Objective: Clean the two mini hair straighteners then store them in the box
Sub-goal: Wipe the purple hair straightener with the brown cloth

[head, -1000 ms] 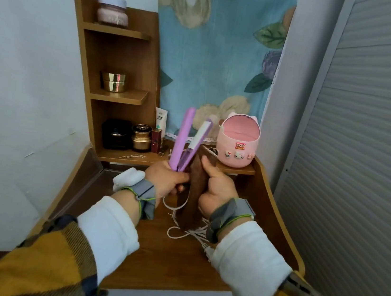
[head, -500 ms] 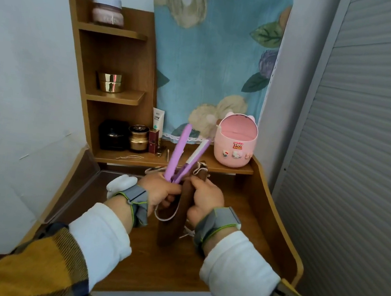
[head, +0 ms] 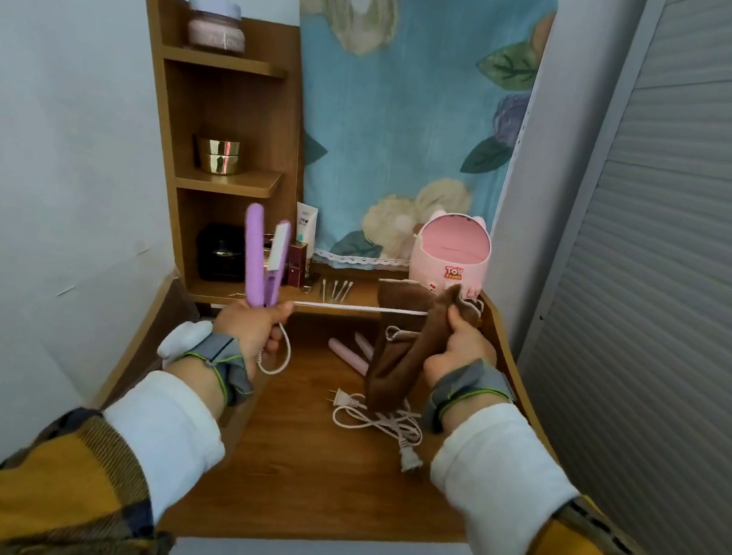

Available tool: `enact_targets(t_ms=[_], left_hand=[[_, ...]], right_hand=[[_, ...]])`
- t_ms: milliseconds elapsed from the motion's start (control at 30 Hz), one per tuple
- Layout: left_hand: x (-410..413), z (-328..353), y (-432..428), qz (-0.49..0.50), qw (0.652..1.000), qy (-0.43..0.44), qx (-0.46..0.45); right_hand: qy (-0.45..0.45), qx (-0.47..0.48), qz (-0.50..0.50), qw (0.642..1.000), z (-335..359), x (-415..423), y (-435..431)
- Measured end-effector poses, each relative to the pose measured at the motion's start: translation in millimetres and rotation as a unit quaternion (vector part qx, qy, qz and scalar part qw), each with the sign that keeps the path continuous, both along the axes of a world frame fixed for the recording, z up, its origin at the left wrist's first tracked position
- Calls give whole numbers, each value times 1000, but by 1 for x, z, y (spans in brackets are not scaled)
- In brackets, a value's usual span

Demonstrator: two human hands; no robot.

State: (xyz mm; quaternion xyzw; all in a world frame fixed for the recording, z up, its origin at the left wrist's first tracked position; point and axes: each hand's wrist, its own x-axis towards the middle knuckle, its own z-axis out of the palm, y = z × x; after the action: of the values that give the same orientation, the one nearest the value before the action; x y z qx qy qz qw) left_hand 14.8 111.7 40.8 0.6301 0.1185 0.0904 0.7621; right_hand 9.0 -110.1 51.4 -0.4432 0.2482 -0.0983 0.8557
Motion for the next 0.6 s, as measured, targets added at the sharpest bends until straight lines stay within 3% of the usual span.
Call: enact_targets(t_ms=[100,233,367,433,533,600], left_hand=[[-1,-1,0,-5,999,9,38],[-18,6,-19,-59,988,33,140],[-23,12,-37,8,998,-31,46],[-26,15,-43,-44,998,-42,5],[-32,13,-56,-118,992,-38,28],[-32,8,-65,-88,994,-27,57]], right_hand=[[-8,2,-4,1000,4,-3,-4],[-59,-27,71,995,7,-7,14],[-88,-20,58,994,5,-13,25],[-108,12,49,993,7,-17,24],[-116,39,100,987,6,-25,37],[-128,22,125,984,3,-29,48]])
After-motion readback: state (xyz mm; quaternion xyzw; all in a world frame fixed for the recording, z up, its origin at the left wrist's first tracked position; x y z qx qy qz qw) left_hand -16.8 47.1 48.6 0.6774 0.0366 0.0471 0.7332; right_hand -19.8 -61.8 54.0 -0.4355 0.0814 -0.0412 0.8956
